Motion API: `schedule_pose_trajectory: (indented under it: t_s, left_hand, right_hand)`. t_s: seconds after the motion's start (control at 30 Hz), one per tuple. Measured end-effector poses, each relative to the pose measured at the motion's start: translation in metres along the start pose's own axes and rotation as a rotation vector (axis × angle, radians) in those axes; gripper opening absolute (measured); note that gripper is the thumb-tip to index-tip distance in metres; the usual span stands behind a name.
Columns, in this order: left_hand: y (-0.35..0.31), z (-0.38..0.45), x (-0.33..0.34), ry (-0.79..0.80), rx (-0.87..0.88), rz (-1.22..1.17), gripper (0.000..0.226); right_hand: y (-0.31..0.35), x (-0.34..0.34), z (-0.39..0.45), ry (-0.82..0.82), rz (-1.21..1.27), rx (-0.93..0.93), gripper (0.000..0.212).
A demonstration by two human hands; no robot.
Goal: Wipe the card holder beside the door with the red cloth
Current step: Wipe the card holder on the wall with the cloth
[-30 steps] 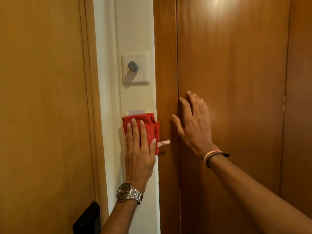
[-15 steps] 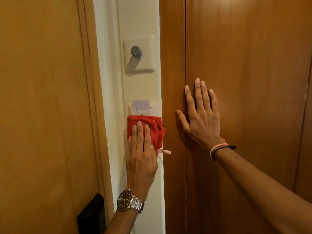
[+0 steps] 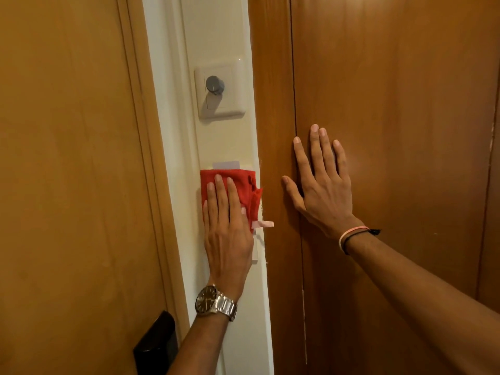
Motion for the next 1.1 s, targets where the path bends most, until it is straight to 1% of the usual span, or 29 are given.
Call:
schedule_pose_trajectory:
  t_s: [0.07,0.1,0.17,0.27,0.37,0.47,0.53,0.6,0.73,0.8,0.9,1.03,1.1]
  left_hand:
    - [-0.001,-0.026,0.011,0.007,0.018,0.034,0.064]
    - [-0.002,-0.034,0.013,0.005,0.033,0.043,0.067]
    - [0.001,-0.027,0.014,-0.018,0.052,0.065,0.072]
    - [-0.001,0.0,0.008,-0.055,0.033,0.104,0.073]
    - [-0.008,-0.022,0.016,-0.032,0.003,0.077,0.075]
    - [-0.011,-0.032,0.018,-0.021,0.007,0.137,0.071]
    - [-0.009,-0.013,0.013,-0.057,-0.042,0.119,0.067]
    - [-0.01,-0.01,0.012,-0.073,-0.078,0.092,0.066]
    - [-0.013,-0.04,0.022,-0.013,-0.002,0.155,0.064]
    - [-0.009,-0.023,0.021,-0.013,-0.013,0.146,0.064]
    - [-0.009,-0.007,0.018,-0.053,-0.067,0.098,0.066]
    - [-0.012,-0.031,0.023,-0.03,-0.012,0.131,0.069]
    - [-0.009,-0.012,0.02,-0.043,-0.026,0.134,0.068]
  right_hand:
    - [-0.001,-0.002,0.0,0.0,-0.005,-0.006,0.077]
    - [-0.001,-0.002,0.0,0.001,-0.01,-0.014,0.077]
    - [0.0,-0.003,0.0,0.001,-0.019,-0.027,0.077]
    - [-0.005,-0.005,0.002,-0.004,-0.024,-0.008,0.078]
    - [-0.008,-0.007,0.0,-0.016,-0.023,0.005,0.078]
    - [-0.005,-0.007,-0.008,-0.004,-0.018,0.0,0.078]
    - [-0.005,-0.006,-0.007,-0.006,-0.025,-0.004,0.078]
    - [-0.004,-0.004,-0.004,-0.011,-0.024,-0.008,0.078]
    - [-0.004,-0.001,-0.012,0.002,-0.017,-0.012,0.078]
    - [-0.006,0.001,-0.02,0.016,-0.028,-0.013,0.079]
    - [-0.009,0.003,-0.017,0.014,-0.029,0.003,0.079]
    - [-0.003,0.003,-0.002,-0.008,-0.014,-0.007,0.078]
    - [-0.006,0.003,-0.001,-0.007,-0.017,-0.012,0.078]
Point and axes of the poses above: each hand's wrist, its own z-axis towards the middle knuckle, its own x-axis out of the palm, y = z × x, the point moved 6 cm from there along z, towards the middle knuckle, and after that the axes turned 1 degree about x, right-handed, at the moved point
